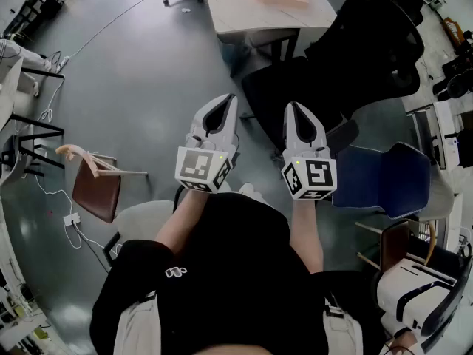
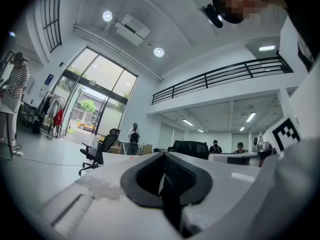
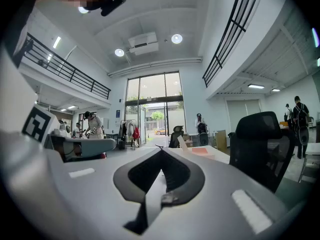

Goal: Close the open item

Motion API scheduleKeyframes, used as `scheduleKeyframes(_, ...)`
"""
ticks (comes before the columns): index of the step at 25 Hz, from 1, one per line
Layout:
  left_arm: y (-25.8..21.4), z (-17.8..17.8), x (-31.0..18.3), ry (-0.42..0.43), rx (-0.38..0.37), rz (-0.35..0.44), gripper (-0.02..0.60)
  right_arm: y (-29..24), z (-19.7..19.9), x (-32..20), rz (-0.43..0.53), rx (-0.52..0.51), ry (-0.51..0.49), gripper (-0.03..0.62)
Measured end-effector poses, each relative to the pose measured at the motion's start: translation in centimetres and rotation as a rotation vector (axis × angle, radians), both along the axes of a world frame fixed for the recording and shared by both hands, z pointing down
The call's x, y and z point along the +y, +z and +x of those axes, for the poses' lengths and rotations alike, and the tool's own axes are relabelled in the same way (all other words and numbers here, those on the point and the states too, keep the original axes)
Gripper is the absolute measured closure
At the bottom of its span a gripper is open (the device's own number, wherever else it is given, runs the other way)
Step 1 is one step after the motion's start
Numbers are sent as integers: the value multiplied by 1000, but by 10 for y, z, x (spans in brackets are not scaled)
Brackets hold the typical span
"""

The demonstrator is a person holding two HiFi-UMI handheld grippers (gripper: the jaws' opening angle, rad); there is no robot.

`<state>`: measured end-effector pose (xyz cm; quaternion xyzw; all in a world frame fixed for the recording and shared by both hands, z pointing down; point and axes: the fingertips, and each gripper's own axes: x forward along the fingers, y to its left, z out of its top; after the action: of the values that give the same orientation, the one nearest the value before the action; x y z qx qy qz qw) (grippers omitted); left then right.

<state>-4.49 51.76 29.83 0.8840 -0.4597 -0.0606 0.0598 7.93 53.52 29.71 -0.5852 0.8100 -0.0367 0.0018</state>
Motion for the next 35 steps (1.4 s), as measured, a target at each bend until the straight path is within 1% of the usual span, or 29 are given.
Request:
scheduleKeyframes(3, 2, 1, -1, -4, 7, -5, 584, 1, 2, 0, 3, 0, -1, 605)
scheduleKeyframes(6, 5, 4, -3, -9, 10, -15, 584, 4, 11, -3, -5, -29, 19, 603)
scheduleKeyframes(8, 7, 5, -4, -16, 12, -24, 584, 7, 16, -4, -15, -30, 22, 603)
scheduleKeyframes(15, 17, 8, -5, -60, 15, -55, 584, 18, 30, -5, -44, -31, 0, 603)
scheduleKeyframes(20, 26, 17, 4, -91, 9, -69, 584, 31, 50, -1, -69, -47, -11, 603)
scheduleKeyframes(24, 32, 18, 6, -108, -2, -79, 584, 36, 52, -4, -74, -47, -36, 603)
scheduleKeyframes(30, 22, 9, -13, -138, -8, -49, 584, 26, 49, -30, -38, -43, -73, 603)
scheduleKeyframes(35, 28, 0, -52, -166, 9, -40, 584, 34, 48, -72, -35, -31, -89, 603)
